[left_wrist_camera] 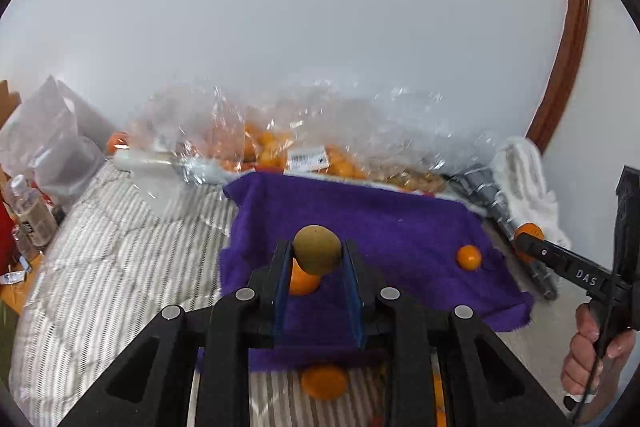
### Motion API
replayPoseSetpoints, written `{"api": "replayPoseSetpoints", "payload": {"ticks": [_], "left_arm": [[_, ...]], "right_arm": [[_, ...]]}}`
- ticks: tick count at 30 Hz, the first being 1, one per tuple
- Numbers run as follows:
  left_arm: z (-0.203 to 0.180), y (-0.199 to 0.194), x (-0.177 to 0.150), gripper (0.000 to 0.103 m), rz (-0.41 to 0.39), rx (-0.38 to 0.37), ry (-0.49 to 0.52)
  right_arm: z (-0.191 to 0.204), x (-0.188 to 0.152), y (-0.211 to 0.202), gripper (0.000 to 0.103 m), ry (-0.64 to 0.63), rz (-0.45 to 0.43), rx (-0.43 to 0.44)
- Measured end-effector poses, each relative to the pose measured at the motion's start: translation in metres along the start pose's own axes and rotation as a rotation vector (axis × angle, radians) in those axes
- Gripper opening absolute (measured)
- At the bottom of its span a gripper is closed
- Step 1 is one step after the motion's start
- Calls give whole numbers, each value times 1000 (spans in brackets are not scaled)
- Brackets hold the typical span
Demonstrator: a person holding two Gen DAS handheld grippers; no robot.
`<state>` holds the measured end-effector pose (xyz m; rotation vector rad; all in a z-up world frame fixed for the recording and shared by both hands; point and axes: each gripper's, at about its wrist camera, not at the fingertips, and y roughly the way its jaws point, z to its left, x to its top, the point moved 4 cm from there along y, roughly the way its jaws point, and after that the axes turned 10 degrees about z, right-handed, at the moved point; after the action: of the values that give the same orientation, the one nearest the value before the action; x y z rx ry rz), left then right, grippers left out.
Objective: Organize fruits
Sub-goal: 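Carry the orange and kiwi onto the purple towel with both tools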
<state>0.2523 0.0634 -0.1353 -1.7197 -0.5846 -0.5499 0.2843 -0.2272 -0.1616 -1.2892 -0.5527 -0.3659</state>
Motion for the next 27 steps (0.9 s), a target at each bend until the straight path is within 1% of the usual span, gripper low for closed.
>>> {"api": "replayPoseSetpoints", "payload": {"ticks": [4,7,9,14,21,23,27], "left_arm": [[4,28,-14,24,50,41,15],[4,41,-18,24,89,23,3],[3,44,-22,24,90,32,4],[-5,50,-26,24,107,58,45],[1,55,-27,24,135,79,20],[2,58,-27,24,149,84,19],[0,59,-28,24,151,103,32]], "right_arm": [[-9,-14,33,41,13,53,16],[-10,-21,49,41,11,97,-21],[-8,-23,52,41,-2,105,-29],[-9,-29,56,41,-17,111,-49],[-15,-34,71,41,-3,151,-79],[-12,-35,72,41,-22,146,-97],[-6,-37,73,41,-47,148,-110]]}}
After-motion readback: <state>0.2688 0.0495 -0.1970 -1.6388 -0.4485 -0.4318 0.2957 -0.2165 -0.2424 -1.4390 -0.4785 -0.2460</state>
